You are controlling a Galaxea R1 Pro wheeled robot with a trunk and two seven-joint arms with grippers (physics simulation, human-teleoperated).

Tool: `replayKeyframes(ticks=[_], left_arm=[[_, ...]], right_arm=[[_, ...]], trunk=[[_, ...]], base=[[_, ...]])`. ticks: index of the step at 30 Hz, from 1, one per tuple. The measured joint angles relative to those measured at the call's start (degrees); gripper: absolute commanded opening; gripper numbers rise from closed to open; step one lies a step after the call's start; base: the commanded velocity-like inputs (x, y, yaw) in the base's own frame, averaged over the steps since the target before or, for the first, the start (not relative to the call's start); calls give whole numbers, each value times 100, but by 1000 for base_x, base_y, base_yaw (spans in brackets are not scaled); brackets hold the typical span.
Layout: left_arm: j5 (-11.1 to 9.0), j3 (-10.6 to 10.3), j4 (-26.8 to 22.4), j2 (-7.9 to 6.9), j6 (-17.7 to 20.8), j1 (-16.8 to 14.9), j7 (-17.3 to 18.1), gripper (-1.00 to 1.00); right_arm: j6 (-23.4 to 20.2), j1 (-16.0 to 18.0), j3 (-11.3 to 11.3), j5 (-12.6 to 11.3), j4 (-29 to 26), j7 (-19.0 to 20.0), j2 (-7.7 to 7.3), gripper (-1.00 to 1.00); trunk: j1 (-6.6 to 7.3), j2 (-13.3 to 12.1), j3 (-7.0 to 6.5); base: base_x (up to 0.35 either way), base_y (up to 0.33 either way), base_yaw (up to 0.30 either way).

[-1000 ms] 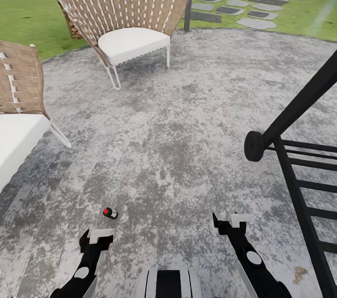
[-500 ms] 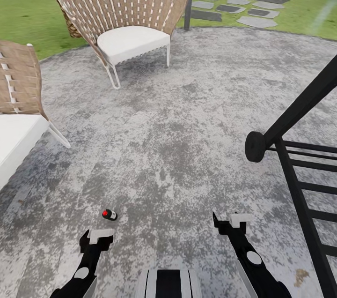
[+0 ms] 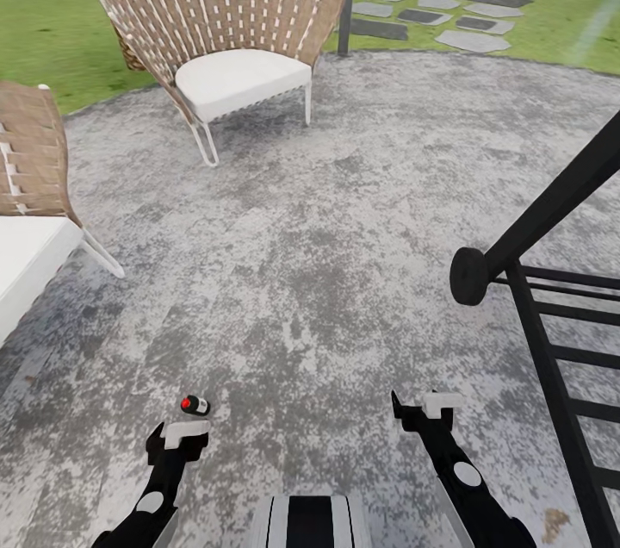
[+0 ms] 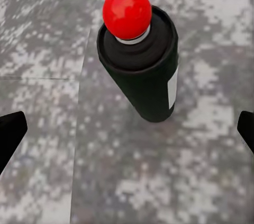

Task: In the garden, pick up the pesticide atomizer on the floor and spray pesticide onto both trees until each tree trunk is fully covered.

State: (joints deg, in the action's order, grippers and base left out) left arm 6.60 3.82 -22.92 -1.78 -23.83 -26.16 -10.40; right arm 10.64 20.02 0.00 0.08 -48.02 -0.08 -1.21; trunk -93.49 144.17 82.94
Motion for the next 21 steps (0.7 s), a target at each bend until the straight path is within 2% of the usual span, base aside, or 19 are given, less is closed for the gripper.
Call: replayKeyframes(ticks=[13, 21], left_arm=[[0, 0, 2, 8, 0, -2, 0, 100], [0, -5, 1, 8, 0, -5, 3, 100]], right_arm=[[0, 0, 0, 0, 0, 0, -1, 100], [0, 1, 0, 0, 1, 3, -1, 100]], trunk=[[1, 0, 0], [0, 0, 0]], base=[[23, -1, 5], [9, 0, 147]])
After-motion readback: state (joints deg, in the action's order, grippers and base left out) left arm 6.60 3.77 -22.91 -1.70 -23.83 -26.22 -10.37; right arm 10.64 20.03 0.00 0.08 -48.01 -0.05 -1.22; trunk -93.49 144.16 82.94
